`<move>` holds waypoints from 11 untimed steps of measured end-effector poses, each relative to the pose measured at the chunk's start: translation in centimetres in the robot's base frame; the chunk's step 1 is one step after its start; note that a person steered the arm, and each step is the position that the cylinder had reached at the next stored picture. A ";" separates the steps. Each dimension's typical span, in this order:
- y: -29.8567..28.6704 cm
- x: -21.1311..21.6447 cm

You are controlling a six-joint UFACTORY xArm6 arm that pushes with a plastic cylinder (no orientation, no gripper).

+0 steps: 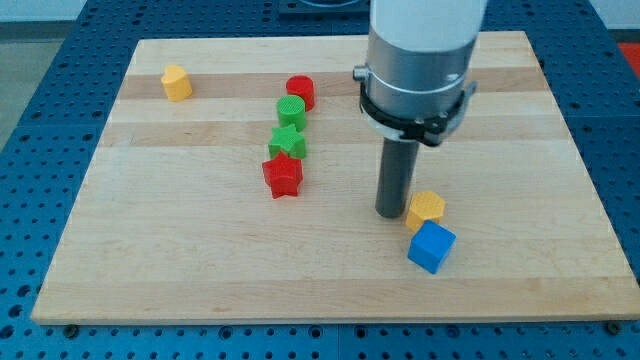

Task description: Move the blue triangle towards the yellow hexagon

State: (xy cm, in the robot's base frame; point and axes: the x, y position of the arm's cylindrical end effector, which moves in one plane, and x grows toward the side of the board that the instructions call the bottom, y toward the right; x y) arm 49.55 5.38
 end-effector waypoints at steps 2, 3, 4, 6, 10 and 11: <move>-3.1 -8.7; -3.1 -10.3; -3.1 -15.4; -0.1 -21.2; 2.7 -15.4; 3.6 -12.9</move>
